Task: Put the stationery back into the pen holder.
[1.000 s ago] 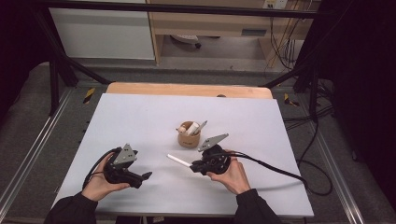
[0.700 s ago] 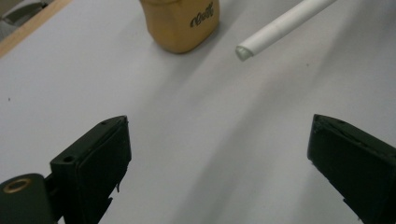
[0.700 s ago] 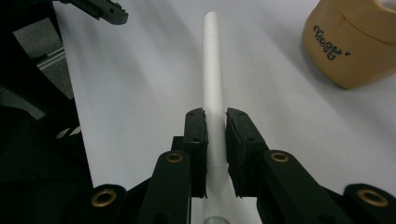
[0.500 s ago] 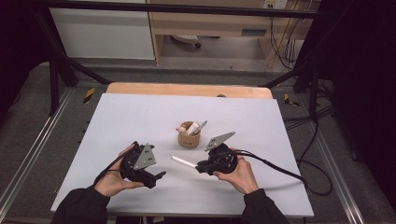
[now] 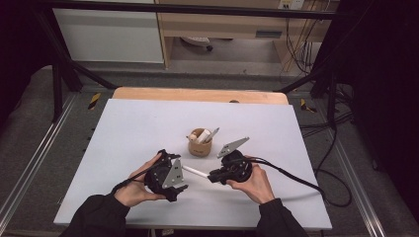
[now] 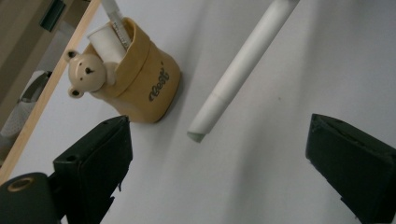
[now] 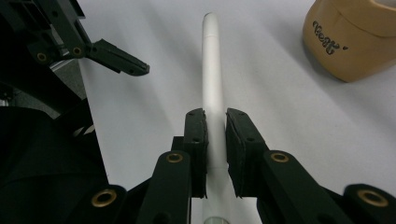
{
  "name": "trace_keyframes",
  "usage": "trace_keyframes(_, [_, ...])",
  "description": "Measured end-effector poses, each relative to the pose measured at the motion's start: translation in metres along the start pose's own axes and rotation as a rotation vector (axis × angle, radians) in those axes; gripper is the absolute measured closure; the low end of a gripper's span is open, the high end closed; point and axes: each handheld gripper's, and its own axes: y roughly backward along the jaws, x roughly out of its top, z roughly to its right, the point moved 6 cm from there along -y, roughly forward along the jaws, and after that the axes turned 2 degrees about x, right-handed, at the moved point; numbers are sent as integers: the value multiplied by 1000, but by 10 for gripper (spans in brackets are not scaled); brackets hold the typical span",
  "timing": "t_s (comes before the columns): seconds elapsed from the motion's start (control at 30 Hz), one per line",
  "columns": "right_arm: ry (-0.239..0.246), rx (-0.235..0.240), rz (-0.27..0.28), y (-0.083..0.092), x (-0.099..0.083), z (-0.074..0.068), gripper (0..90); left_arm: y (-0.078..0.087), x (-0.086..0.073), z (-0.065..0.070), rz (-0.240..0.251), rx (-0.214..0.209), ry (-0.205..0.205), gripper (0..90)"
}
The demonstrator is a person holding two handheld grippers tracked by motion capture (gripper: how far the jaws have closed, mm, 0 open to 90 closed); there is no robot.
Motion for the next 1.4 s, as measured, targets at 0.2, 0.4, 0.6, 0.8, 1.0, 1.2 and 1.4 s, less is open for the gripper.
trace_keyframes(0.2, [-10, 5, -11, 1, 1, -1, 791, -6, 10, 4, -4, 13, -92, 97])
trace_keyframes(0.4, [-18, 4, -16, 2, 4, -1, 791, -12, 21, 9, 19, 23, -175, 186])
trace_keyframes(0.6, [-27, 7, -23, 3, 4, 0, 791, -19, 28, 16, 36, 34, -256, 327])
trace_keyframes(0.8, [-38, 0, -37, 6, 4, 0, 791, -24, 35, 21, 61, 51, -343, 458])
trace_keyframes(1.0, [-47, 0, -37, 7, 7, -1, 791, -27, 39, 23, 80, 91, -422, 568])
trace_keyframes(1.2, [-61, -5, -38, 7, 7, 0, 791, -28, 43, 24, 107, 109, -492, 646])
trace_keyframes(1.4, [-70, -4, -29, 8, 8, 0, 791, -29, 44, 25, 107, 116, -529, 722])
